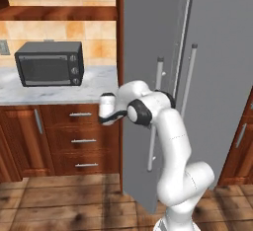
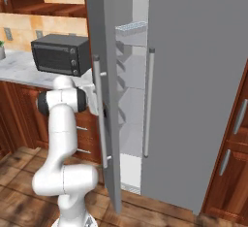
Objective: The ice cube tray has been filled with water. Take the tray and place it in the freezer to make ice. Close the freezer door after placing the tray.
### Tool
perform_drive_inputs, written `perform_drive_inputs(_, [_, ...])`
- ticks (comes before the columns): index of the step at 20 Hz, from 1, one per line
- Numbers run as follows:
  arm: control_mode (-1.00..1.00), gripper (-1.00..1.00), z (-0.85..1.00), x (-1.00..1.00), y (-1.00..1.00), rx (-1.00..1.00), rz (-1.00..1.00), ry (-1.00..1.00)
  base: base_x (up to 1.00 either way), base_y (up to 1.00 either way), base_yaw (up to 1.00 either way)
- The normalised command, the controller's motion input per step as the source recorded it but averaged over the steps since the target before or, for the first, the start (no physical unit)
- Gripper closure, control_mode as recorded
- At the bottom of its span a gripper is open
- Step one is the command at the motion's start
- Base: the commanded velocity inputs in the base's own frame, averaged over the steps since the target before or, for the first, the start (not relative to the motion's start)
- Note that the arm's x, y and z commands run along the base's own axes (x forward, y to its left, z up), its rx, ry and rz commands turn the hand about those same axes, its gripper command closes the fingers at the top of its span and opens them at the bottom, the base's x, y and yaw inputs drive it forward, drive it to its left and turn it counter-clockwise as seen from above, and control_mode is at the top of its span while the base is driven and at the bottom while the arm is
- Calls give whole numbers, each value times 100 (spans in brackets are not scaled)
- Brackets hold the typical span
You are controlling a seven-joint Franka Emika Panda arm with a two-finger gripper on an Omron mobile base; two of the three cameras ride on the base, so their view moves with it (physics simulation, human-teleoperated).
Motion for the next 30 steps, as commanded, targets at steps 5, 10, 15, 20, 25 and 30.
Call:
perform_drive_inputs(5, [-100,-100,10,17,-66,0,0,-12,0,0,0])
perform_drive_inputs(10, [-100,-100,24,39,-72,5,16,-20,0,0,0])
perform_drive_inputs(15, [-100,-100,10,5,-89,12,50,-35,0,0,0])
perform_drive_inputs(20, [-100,-100,3,0,-92,13,70,-25,0,0,0])
perform_drive_inputs(25, [-100,-100,0,19,-62,9,81,-9,0,0,0])
perform_drive_inputs(30, [-100,-100,0,62,-45,6,84,0,0,0,0])
